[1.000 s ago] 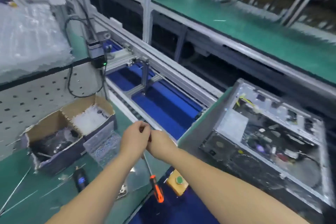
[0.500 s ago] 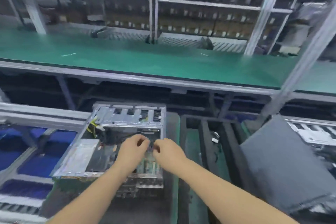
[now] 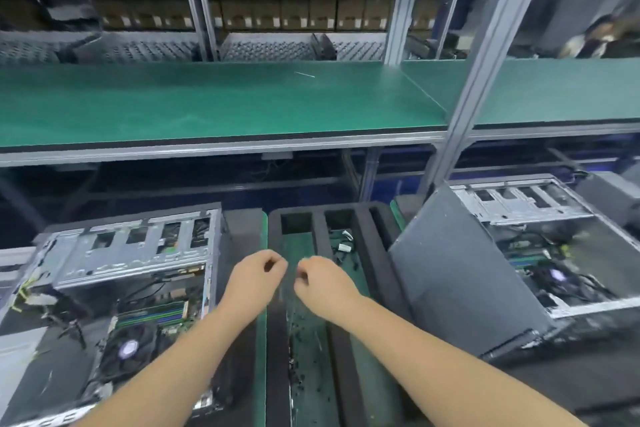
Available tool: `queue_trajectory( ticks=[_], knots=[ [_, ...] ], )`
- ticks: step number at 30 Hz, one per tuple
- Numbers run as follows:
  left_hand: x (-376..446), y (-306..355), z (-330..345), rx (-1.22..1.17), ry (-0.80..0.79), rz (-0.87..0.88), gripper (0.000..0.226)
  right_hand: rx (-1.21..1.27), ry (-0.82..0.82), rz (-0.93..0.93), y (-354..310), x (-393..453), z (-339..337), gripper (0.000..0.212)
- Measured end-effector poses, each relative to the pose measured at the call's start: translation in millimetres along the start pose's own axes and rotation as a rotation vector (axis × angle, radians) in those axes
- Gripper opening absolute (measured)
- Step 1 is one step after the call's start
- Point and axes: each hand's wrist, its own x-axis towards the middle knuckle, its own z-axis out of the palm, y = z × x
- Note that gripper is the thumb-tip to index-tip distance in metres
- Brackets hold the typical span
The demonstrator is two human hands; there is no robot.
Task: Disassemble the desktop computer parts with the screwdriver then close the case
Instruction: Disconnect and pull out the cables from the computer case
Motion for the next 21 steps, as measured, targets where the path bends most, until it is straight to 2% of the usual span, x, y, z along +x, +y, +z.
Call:
queue_trajectory(
  ticks=[4, 7, 16, 21],
  knots=[
    [7, 11, 23, 0.032, -0.141, 0.068, 0.015, 0.016, 0.01, 0.058, 17, -8, 0, 0.012],
    [7, 1, 24, 0.064, -0.168, 0.068, 0.016, 0.052, 0.005, 0.055, 9, -7, 12, 0.011],
    [-10, -28, -19, 0.004, -0.032, -0.027, 0.017, 0.142, -0.04, -0.041, -42, 16, 27, 0.013],
    [-28, -42, -31, 0.058, -0.028, -0.006, 0.015, 0.147, -0.016, -0.059, -33, 20, 20, 0.013]
  ],
)
